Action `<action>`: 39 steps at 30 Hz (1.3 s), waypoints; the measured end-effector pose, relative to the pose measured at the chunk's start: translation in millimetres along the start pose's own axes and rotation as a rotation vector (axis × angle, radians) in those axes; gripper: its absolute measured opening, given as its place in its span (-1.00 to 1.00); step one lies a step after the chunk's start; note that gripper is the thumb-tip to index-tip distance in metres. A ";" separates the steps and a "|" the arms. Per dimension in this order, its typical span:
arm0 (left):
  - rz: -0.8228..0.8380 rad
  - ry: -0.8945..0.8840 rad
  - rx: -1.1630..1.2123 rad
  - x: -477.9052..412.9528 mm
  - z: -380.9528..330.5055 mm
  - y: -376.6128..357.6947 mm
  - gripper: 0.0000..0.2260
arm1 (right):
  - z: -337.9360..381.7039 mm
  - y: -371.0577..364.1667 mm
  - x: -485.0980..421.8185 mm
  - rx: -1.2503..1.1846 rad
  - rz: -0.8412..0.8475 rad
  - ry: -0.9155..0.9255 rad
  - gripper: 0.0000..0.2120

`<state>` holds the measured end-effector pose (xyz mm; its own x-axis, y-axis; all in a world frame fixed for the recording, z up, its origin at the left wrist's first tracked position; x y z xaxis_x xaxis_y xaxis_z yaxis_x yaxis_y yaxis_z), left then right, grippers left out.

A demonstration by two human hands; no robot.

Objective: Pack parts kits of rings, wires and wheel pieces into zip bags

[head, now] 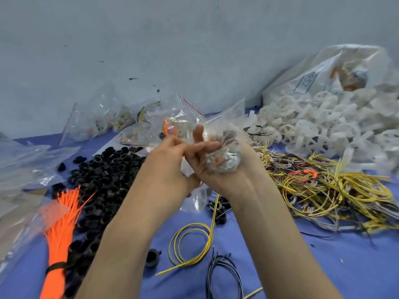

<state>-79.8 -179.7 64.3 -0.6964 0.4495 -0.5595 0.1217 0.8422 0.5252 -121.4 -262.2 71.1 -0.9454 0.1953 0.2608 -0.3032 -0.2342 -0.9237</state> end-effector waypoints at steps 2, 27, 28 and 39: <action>-0.086 -0.007 -0.094 -1.5 1.6 5.8 -0.51 | 4.1 5.2 -8.3 -0.001 -0.094 0.063 -0.79; -0.407 0.072 0.031 -7.4 18.8 56.3 -0.43 | 78.6 -18.8 73.0 1.189 0.127 1.077 -0.76; -0.444 0.092 0.042 -7.3 22.0 60.8 -0.42 | 93.0 -6.2 57.4 1.192 -0.038 1.101 -0.77; -0.626 0.022 0.145 -4.6 23.0 70.3 -0.41 | 68.2 106.6 -76.1 1.981 -0.529 0.291 -0.71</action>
<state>-51.8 -115.7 89.0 -0.6805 -0.1448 -0.7183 -0.2192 0.9756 0.0109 -89.9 -367.0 -28.1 -0.7610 0.6385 0.1150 -0.3575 -0.5607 0.7469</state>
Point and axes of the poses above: each hand's wrist, its own x-axis away from the middle knuckle, its own y-axis out of the back of the hand, z = x × y, the point moved 4 cm from there along -x, towards the middle knuckle, and after that the axes turned 11 degrees about -z, right-handed, at the moved point
